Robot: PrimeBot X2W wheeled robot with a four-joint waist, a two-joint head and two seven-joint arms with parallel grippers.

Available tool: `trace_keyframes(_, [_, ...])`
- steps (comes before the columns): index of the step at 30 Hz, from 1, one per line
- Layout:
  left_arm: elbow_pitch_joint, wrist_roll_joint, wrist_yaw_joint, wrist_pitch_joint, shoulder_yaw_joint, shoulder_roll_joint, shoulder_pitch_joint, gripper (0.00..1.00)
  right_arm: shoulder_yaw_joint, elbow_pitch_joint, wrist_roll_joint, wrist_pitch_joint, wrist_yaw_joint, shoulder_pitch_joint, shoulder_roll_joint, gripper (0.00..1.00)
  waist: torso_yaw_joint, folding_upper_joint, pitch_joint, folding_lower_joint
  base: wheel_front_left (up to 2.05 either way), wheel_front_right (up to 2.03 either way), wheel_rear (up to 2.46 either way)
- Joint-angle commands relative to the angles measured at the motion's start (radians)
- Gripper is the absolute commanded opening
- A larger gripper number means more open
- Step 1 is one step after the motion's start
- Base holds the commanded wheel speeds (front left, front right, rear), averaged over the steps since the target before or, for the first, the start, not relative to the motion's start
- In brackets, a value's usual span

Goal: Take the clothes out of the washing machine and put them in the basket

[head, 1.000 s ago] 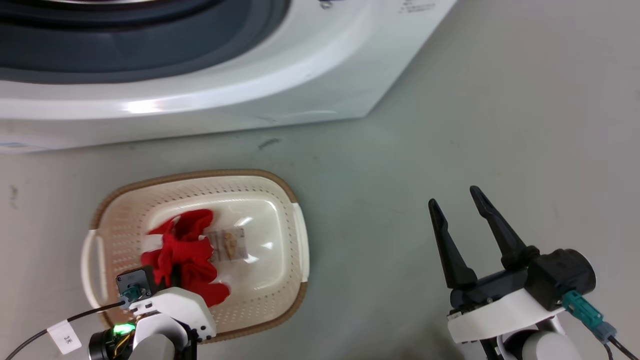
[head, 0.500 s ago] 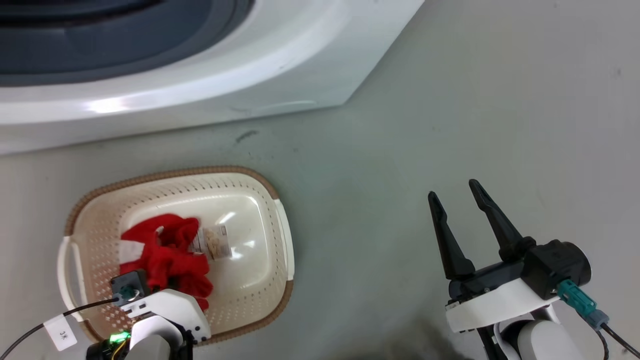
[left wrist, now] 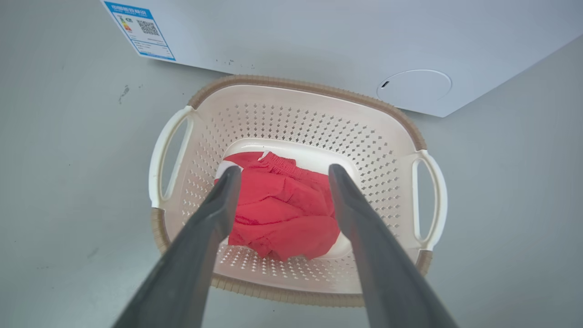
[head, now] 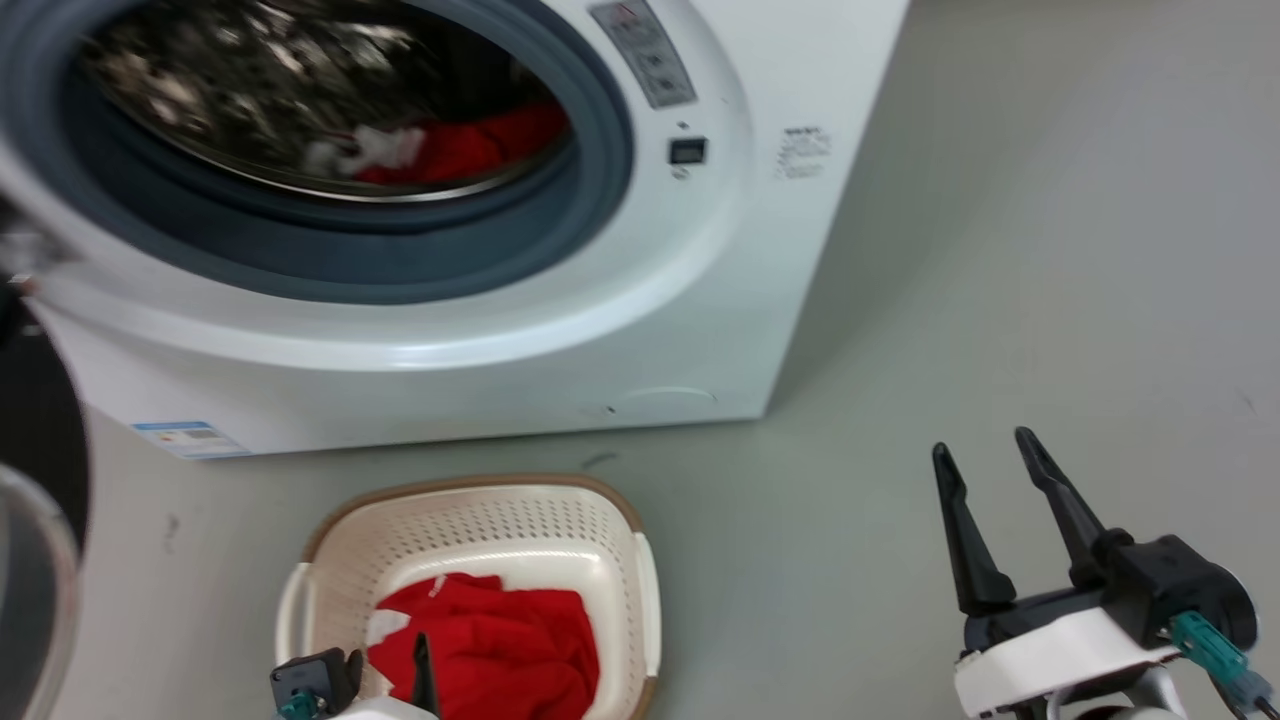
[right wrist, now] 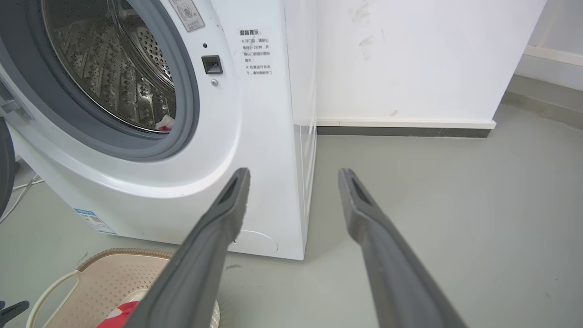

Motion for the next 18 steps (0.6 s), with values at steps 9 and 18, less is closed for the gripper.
trace_keyframes(9, [-0.35,-0.01,0.056,-0.002,-0.127,-0.002,0.127,1.0,-0.028,-0.065,-0.007,0.041,0.0,0.061,0.0,1.0,0.133,-0.0001,-0.108,0.0003,0.0,0.0,0.0])
trace_keyframes(18, [-0.532,0.032,0.074,-0.002,-0.154,-0.002,0.0,1.0,-0.023,-0.114,-0.009,0.061,0.0,0.073,0.0,1.0,0.161,-0.0001,-0.068,0.0003,0.0,0.0,0.0])
